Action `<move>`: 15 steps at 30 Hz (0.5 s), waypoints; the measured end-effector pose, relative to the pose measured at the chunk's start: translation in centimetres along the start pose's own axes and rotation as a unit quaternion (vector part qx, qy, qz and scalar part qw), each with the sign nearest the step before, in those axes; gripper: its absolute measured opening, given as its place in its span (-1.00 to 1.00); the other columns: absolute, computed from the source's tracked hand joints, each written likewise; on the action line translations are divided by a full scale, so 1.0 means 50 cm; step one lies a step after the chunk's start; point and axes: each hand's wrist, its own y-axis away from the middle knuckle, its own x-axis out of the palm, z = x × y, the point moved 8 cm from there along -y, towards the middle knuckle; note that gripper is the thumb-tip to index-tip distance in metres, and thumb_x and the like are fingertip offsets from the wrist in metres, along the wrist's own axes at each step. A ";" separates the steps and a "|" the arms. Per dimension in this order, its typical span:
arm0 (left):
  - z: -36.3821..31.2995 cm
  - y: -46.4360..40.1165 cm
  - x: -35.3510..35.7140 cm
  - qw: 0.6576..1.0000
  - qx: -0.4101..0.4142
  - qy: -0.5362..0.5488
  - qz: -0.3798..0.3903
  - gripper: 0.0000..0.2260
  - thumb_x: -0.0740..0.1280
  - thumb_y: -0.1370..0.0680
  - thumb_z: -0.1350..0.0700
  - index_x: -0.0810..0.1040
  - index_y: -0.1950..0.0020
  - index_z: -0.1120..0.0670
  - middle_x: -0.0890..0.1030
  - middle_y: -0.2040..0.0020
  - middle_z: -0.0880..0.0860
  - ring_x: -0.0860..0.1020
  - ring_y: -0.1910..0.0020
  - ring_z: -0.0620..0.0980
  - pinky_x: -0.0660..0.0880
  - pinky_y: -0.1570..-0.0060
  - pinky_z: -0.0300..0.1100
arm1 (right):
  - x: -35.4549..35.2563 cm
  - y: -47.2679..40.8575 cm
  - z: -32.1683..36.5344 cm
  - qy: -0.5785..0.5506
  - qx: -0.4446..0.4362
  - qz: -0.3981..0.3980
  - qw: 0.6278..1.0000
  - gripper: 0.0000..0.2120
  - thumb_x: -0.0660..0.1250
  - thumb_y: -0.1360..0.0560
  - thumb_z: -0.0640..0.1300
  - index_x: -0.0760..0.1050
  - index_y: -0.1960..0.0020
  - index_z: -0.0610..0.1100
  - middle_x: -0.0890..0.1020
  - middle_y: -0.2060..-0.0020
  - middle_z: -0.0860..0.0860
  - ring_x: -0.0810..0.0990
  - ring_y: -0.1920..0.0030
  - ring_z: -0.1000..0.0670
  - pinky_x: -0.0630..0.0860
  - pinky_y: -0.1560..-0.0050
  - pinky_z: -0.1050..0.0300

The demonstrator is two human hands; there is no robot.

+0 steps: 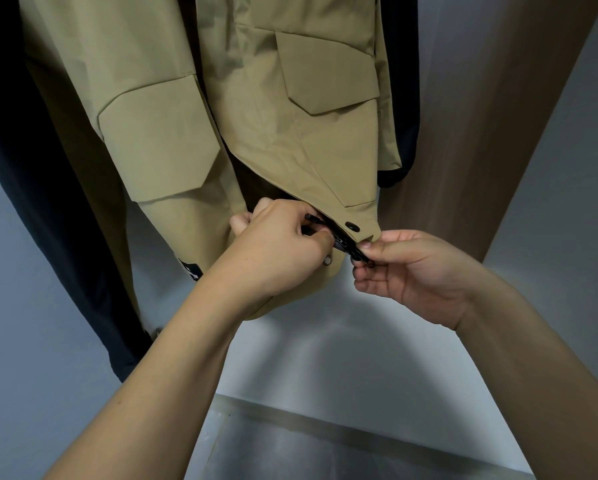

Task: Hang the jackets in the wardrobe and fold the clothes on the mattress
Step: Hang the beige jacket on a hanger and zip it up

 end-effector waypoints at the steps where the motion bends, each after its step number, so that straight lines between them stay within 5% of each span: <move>1: -0.001 0.000 0.000 1.000 0.001 -0.001 -0.001 -0.80 0.26 -0.57 0.04 0.62 0.20 -0.07 0.66 0.23 -0.15 0.45 -0.16 -0.05 -0.06 0.07 -0.61 | 0.000 0.000 0.000 -0.001 0.000 0.000 1.000 -0.80 0.40 -0.27 -0.18 0.58 0.13 -0.24 0.61 0.35 -0.08 0.59 0.35 0.01 0.61 0.17 0.12; 8: -0.004 0.003 0.003 1.000 -0.009 0.020 0.001 -0.79 0.29 -0.57 0.04 0.60 0.24 0.04 0.68 0.17 0.03 0.46 -0.09 -0.04 0.08 0.05 -0.38 | 0.002 -0.003 0.004 -0.002 -0.015 0.000 1.000 -0.75 0.45 -0.26 -0.14 0.63 0.09 -0.23 0.63 0.32 -0.09 0.60 0.35 0.02 0.62 0.14 0.14; 11: -0.006 0.006 0.004 1.000 -0.019 0.018 0.008 -0.78 0.32 -0.56 0.03 0.62 0.28 -0.01 0.66 0.23 -0.02 0.47 -0.07 -0.05 -0.01 0.04 -0.53 | -0.001 -0.004 0.006 0.001 -0.019 -0.001 1.000 -0.79 0.47 -0.25 -0.13 0.67 0.14 -0.19 0.63 0.32 -0.07 0.60 0.34 0.03 0.61 0.15 0.16; 15: 0.001 0.010 0.004 0.999 -0.035 0.027 0.027 -0.78 0.37 -0.55 -0.04 0.59 0.31 -0.13 0.66 0.11 -0.04 0.48 -0.16 -0.01 0.03 0.01 -0.49 | -0.005 -0.006 0.004 0.023 -0.031 -0.023 0.999 -0.80 0.49 -0.22 -0.08 0.68 0.19 -0.13 0.59 0.34 -0.02 0.52 0.35 0.08 0.52 0.22 0.22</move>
